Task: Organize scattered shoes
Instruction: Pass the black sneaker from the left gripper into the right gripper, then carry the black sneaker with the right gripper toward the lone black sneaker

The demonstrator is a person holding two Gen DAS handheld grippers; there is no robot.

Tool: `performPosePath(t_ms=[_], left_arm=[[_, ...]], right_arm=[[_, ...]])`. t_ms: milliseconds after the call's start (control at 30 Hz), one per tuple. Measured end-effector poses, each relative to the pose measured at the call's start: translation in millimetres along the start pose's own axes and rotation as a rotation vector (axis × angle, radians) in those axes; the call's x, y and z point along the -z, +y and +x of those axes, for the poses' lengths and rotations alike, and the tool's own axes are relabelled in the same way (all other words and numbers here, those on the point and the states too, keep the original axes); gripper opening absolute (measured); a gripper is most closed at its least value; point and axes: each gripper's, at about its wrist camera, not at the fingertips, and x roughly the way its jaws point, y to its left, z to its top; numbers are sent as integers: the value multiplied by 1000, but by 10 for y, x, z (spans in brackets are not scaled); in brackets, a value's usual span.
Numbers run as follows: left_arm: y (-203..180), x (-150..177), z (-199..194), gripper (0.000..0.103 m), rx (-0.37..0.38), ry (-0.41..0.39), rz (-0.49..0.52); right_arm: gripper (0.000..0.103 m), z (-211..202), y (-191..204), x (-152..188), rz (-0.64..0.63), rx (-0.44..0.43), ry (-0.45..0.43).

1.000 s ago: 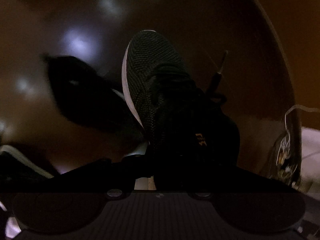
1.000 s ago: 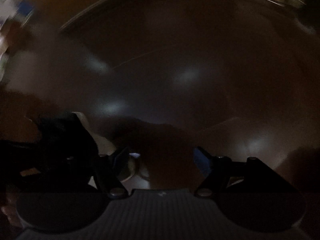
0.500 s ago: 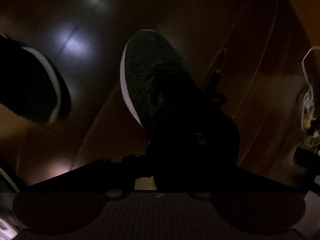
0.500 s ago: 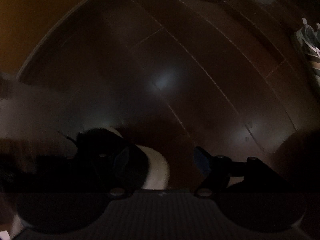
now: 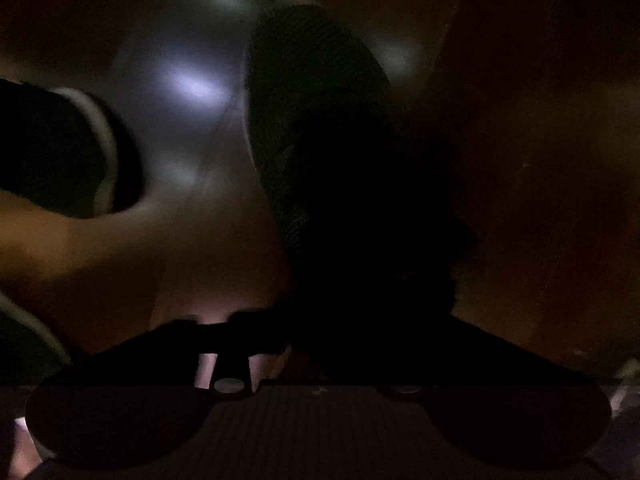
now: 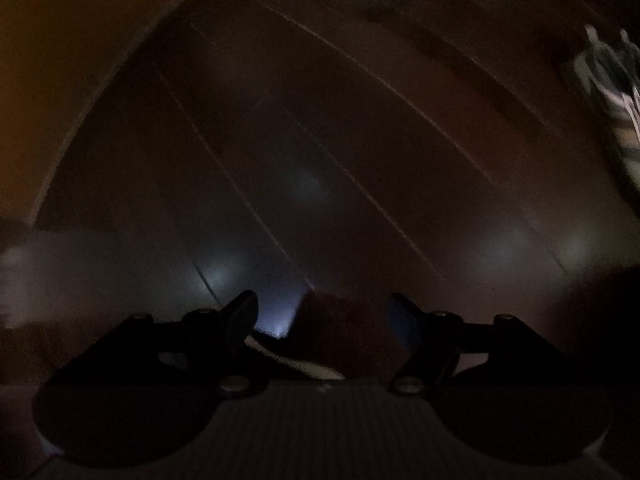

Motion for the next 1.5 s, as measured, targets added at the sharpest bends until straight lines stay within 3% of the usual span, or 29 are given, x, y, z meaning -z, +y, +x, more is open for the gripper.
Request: performPosePath(t_ms=[133,200,267,400,533,633,667,800,933,1067,1133,1267,1367,1500], left_arm=[[131,103,-603,86,-1,-84,-50],[211,69,-852,86,16,-131,-65],[265,-46,-1076,87,29,-172,-91],[307,-211,-1346,90,35,-234,-180],[251,-492,-1175,93,13,-246,-271],[706,-601,-1024,93,20,-245,-350],[880,-542,-875,93,24,-249,-387],[1211,-878,192,93,63,-227,-542],[1776,-554,744,93,160,-190,-735],[2024,-71,679,93,199,-182,-865],[2072,-120,674,93,222,-172,-909],[2138,107,610,93,275,-152,-1027],[2281,114,800,93,311,-154,-1062],[2370,58,823,93,361,-146,-1078]], right_arm=[[74,-115,-20,-347,-63,-22,56],[74,-254,64,-455,-130,-19,72],[74,-331,118,-494,-171,-14,92],[74,-183,187,-368,-133,-43,174],[74,21,444,-8,-138,-107,262],[74,349,618,275,-140,-136,315],[74,430,630,319,-133,-136,325],[74,869,606,563,-58,-152,371],[74,1121,623,767,14,-171,396],[74,1259,669,965,54,-156,367],[74,1253,707,1024,59,-147,343],[75,1363,778,1016,62,-108,312],[79,1444,901,962,97,-133,283],[79,1637,963,952,144,-70,255]])
